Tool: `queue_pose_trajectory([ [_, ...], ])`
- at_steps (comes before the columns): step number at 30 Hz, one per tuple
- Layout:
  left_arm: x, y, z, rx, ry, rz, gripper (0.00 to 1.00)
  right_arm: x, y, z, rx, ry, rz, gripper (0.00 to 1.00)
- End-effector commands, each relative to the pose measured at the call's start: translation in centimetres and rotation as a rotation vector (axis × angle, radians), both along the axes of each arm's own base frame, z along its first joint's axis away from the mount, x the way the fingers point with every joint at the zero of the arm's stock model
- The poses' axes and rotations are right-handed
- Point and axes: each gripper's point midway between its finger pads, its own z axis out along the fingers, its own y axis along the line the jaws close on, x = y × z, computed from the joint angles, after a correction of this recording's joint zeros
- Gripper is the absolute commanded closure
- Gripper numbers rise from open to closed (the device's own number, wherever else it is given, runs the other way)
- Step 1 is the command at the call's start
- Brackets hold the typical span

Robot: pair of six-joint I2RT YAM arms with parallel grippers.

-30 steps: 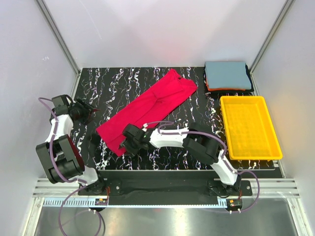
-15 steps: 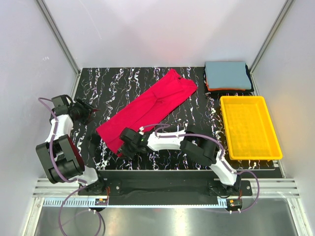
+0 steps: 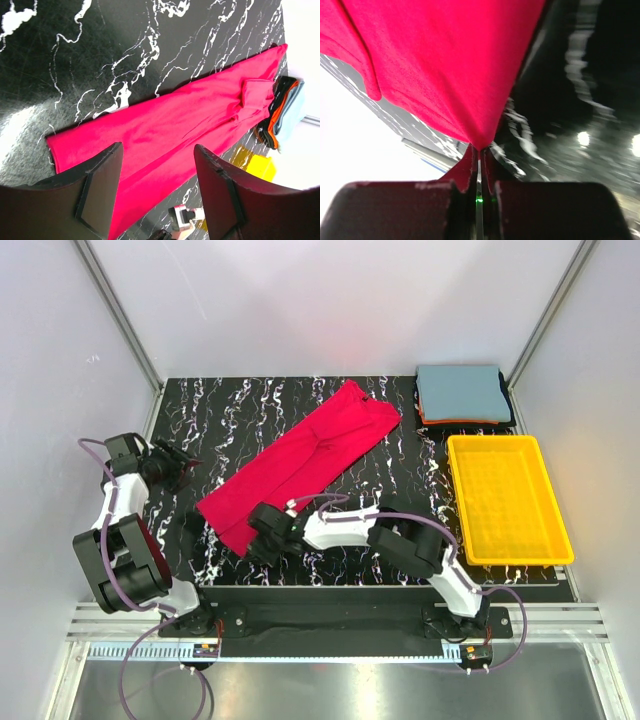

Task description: Fold and stack the t-shirts

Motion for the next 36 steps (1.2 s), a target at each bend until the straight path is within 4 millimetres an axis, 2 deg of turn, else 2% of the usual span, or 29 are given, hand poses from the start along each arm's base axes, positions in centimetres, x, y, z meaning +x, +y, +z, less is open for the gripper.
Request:
queue_pose_trajectory([
  [1, 0.6, -1.2, 1.9, 0.003, -0.091, -0.064, 0.36, -1.1, -4.2, -1.6, -0.13, -0.042, 0.016, 1.0],
  [2, 0.7, -1.7, 2.1, 0.009, -0.098, -0.082, 0.36, -1.1, -4.8, -0.5, -0.122, -0.06, 0.027, 1.0],
  [3, 0.7, -3.0, 2.2, 0.008, -0.103, -0.125, 0.36, -1.2, -5.8, -0.5, -0.134, -0.068, 0.025, 1.0],
  [4, 0.9, -3.6, 2.6, 0.017, -0.114, -0.147, 0.36, -2.0, -7.9, -1.9, -0.183, -0.058, 0.032, 1.0],
  [5, 0.9, -4.1, 2.8, 0.031, -0.122, -0.171, 0.36, -2.0, -8.6, -0.4, -0.164, -0.083, 0.039, 1.0],
  [6, 0.7, -5.3, 2.8, 0.03, -0.114, -0.208, 0.36, -2.2, -9.6, -0.3, -0.175, -0.096, 0.045, 1.0],
  [7, 0.6, -6.0, 3.1, 0.033, -0.12, -0.229, 0.36, -2.9, -11.7, -1.5, -0.219, -0.092, 0.056, 1.0],
  [8, 0.4, -6.7, 3.5, 0.039, -0.13, -0.251, 0.36, -3.1, -12.4, 0.1, -0.196, -0.118, 0.073, 1.0],
  [9, 0.2, -8.5, 3.6, 0.04, -0.133, -0.303, 0.36, -3.5, -13.4, 0.2, -0.205, -0.119, 0.078, 1.0],
  [10, -0.2, -9.4, 3.7, 0.041, -0.132, -0.331, 0.36, -4.5, -15.9, -1.2, -0.253, -0.101, 0.085, 1.0],
  [11, -0.6, -10.3, 4.2, 0.05, -0.145, -0.354, 0.36, -4.7, -16.6, 0.2, -0.223, -0.11, 0.075, 1.0],
  [12, -1.3, -12.2, 4.3, 0.048, -0.148, -0.407, 0.35, -5.2, -17.6, 0.2, -0.226, -0.104, 0.076, 1.0],
  [13, -2.0, -13.0, 4.3, 0.047, -0.154, -0.431, 0.34, -5.9, -19.3, 0.3, -0.229, -0.099, 0.073, 1.0],
  [15, -3.3, -15.1, 4.3, 0.044, -0.159, -0.5, 0.34, -6.5, -20.9, 0.8, -0.23, -0.104, 0.078, 1.0],
  [16, -4.3, -15.6, 3.6, 0.039, -0.14, -0.518, 0.34, -7.1, -22.7, 0.3, -0.269, -0.096, 0.087, 1.0],
  [17, -5.2, -16.4, 4.1, 0.047, -0.163, -0.548, 0.34, -7.2, -23.2, 1.6, -0.245, -0.125, 0.093, 1.0],
  [19, -7.2, -18.4, 3.5, 0.066, -0.147, -0.621, 0.34, -7.4, -25.6, 1.8, -0.289, -0.145, 0.089, 1.0],
  [20, -7.8, -18.6, 3.7, 0.1, -0.16, -0.637, 0.34, -7.4, -26.0, 3.3, -0.252, -0.183, 0.092, 1.0],
  [22, -9.7, -19.8, 2.8, 0.11, -0.135, -0.689, 0.33, -7.5, -27.7, 3.5, -0.265, -0.208, 0.088, 1.0],
  [23, -10.2, -19.9, 2.8, 0.12, -0.136, -0.69, 0.32, -7.4, -28.0, 4.8, -0.226, -0.236, 0.08, 1.0],
  [25, -11.9, -20.9, 1.5, 0.121, -0.108, -0.735, 0.32, -7.9, -29.4, 4.6, -0.244, -0.235, 0.08, 1.0],
  [26, -12.5, -21.0, 0.9, 0.139, -0.101, -0.752, 0.32, -8.0, -29.7, 5.1, -0.22, -0.245, 0.079, 1.0],
  [28, -14.7, -21.5, -1.1, 0.155, -0.05, -0.803, 0.32, -8.6, -30.7, 4.7, -0.235, -0.229, 0.091, 1.0],
  [29, -15.2, -21.8, -1.4, 0.163, -0.037, -0.805, 0.31, -8.8, -30.9, 4.8, -0.226, -0.227, 0.088, 1.0],
  [30, -16.0, -22.8, -1.1, 0.194, -0.048, -0.851, 0.31, -9.2, -31.2, 4.4, -0.224, -0.215, 0.093, 1.0],
  [33, -17.2, -24.3, -0.7, 0.183, -0.038, -0.864, 0.32, -9.6, -31.7, 3.9, -0.227, -0.203, 0.106, 1.0],
  [36, -17.8, -24.1, -1.8, 0.213, -0.012, -0.853, 0.32, -9.8, -32.5, 3.3, -0.258, -0.207, 0.127, 1.0],
])
